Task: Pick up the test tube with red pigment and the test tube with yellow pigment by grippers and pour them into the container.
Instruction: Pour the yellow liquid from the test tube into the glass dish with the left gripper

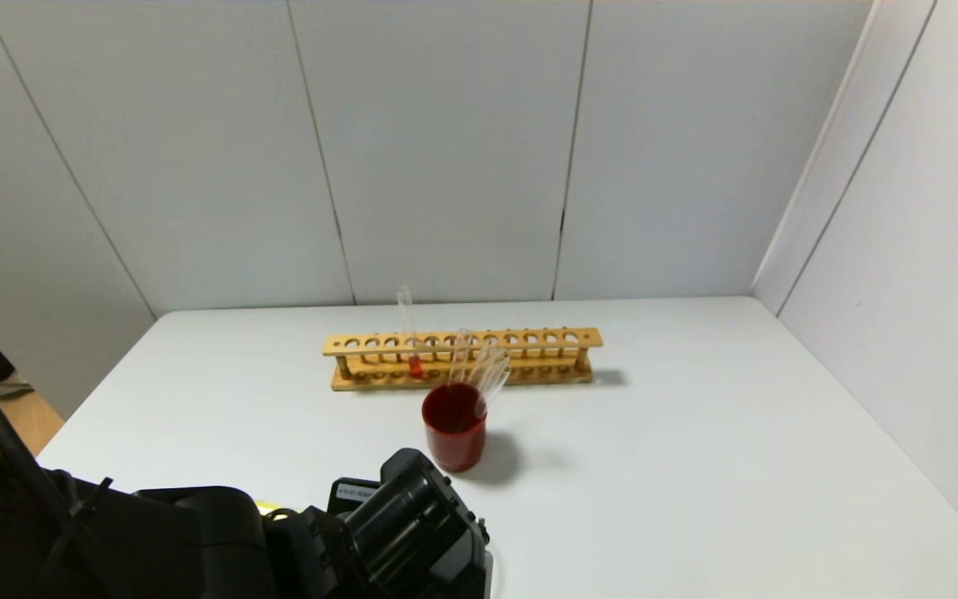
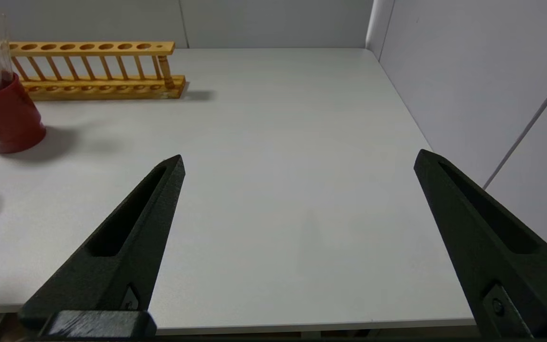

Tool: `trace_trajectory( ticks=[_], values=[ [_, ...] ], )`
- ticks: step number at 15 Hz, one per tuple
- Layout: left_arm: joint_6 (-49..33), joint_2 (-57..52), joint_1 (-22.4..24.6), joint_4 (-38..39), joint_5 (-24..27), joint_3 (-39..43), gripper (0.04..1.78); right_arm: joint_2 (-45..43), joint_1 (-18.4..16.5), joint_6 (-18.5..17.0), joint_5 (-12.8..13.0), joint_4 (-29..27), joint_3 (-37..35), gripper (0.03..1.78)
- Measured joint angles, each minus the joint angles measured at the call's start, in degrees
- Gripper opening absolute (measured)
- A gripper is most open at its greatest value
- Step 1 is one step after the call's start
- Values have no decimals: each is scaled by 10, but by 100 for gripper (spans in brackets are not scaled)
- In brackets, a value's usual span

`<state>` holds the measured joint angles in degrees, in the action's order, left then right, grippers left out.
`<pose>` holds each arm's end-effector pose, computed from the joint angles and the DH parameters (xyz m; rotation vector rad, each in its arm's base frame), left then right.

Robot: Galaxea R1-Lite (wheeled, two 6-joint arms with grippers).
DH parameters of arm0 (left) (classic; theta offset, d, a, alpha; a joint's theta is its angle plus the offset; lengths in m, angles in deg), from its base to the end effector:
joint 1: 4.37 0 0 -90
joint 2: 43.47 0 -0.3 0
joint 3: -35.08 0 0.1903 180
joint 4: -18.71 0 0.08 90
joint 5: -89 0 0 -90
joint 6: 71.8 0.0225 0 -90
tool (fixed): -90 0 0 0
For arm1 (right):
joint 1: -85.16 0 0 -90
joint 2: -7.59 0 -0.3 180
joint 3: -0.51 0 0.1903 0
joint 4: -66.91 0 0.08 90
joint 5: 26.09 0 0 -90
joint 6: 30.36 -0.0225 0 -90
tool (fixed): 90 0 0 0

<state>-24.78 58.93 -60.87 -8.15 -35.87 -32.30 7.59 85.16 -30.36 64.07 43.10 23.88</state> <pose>0.1579 -0.2153 0.0970 1.5448 0.6083 -0.6672 -0.0228 -0.0001 0.0747 0.0000 0.0077 -0.0028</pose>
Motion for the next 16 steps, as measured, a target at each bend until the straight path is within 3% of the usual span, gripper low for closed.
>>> trace_trajectory(
  ticks=[16],
  values=[
    [22, 28, -8, -42, -18, -32, 32, 0, 0, 0, 0, 0, 0, 170]
  ],
)
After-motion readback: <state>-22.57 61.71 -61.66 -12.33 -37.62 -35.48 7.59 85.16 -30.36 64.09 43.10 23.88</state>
